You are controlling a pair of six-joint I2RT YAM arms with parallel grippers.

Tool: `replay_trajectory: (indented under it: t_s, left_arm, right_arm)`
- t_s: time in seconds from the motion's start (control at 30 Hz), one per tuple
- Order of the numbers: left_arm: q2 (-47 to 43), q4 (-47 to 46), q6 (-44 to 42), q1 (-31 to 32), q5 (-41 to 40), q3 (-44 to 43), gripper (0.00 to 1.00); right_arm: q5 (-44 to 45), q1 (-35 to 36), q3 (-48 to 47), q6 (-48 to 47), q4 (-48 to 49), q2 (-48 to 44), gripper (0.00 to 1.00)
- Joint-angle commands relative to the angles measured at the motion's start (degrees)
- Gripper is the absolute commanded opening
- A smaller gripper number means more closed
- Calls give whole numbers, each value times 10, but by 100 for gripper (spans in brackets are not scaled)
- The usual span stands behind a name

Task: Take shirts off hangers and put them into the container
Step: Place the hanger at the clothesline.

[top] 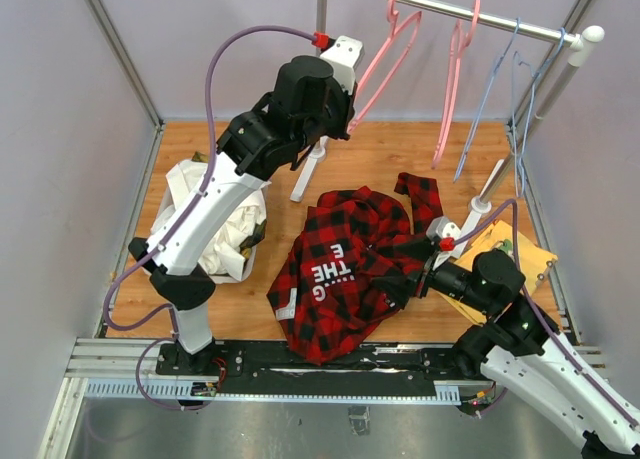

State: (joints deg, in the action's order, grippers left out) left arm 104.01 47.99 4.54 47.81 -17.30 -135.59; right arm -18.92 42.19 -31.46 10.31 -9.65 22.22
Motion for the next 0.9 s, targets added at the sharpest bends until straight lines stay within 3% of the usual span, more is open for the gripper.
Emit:
replay_trajectory:
  t_s: [0.0, 0.23, 0.37, 0.47, 0.53, 0.63, 0.87]
  left_arm:
    - [-10, -57, -9, -3, 20, -10, 0]
    - [18, -59, 0, -23, 59, 8, 1]
    - [56, -33, 10, -25, 73, -17, 17]
    - [55, -38, 20, -25, 75, -3, 21]
    - [39, -50, 24, -25, 78, 13, 36]
    - [-2, -73, 28, -25, 81, 44, 69]
    - [-122, -124, 43, -25, 102, 165, 95]
  right_arm:
    - [29, -7, -17, 3, -7, -2, 95]
    - [35, -7, -17, 4, -5, 12, 95]
    - [39, -7, -15, 8, 0, 23, 95]
    - [45, -7, -19, 4, -13, 24, 96]
    - [50, -8, -17, 2, -16, 19, 96]
    - [57, -7, -13, -4, -16, 11, 96]
    - [92, -7, -9, -12, -22, 0, 96]
